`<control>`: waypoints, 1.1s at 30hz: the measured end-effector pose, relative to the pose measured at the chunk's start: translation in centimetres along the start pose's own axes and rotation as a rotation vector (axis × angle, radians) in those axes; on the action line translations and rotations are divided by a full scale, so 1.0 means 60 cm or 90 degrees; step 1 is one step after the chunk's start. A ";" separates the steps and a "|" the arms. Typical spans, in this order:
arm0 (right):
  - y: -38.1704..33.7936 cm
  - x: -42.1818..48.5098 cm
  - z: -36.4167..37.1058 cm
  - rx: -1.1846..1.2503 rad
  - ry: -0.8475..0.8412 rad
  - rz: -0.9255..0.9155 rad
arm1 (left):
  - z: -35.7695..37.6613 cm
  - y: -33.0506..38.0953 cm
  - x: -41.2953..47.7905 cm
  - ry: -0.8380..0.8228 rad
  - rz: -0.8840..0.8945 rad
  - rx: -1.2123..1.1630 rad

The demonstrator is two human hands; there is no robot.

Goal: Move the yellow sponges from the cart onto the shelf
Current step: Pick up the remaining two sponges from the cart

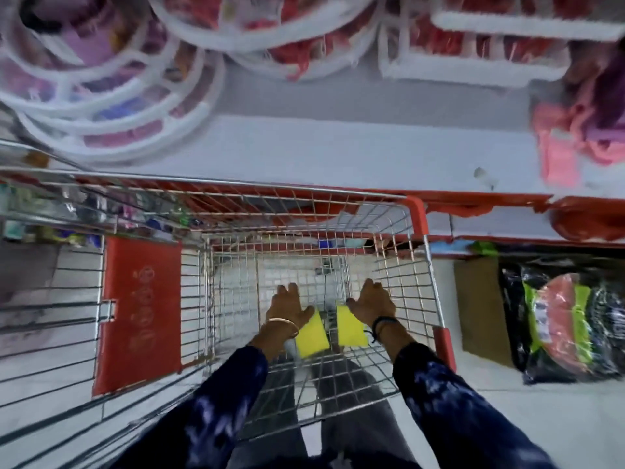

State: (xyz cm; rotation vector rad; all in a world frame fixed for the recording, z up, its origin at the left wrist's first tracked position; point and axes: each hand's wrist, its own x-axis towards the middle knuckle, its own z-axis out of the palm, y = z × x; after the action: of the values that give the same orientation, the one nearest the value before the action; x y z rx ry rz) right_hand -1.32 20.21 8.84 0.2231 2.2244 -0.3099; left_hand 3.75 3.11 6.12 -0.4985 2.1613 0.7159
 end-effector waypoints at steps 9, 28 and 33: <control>0.041 0.068 0.105 0.026 -0.023 0.118 | 0.140 -0.001 0.043 0.012 -0.154 -0.013; 0.000 0.060 0.079 0.075 0.066 0.079 | 0.076 -0.004 0.041 0.113 -0.095 -0.054; -0.036 0.007 0.006 0.094 0.122 0.013 | -0.010 0.027 -0.005 0.166 -0.057 -0.004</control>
State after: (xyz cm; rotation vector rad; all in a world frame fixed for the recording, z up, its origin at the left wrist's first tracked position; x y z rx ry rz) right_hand -1.90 18.05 8.62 0.3684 2.3876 -0.4588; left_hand 2.68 4.01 7.22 -0.7220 2.3597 0.6371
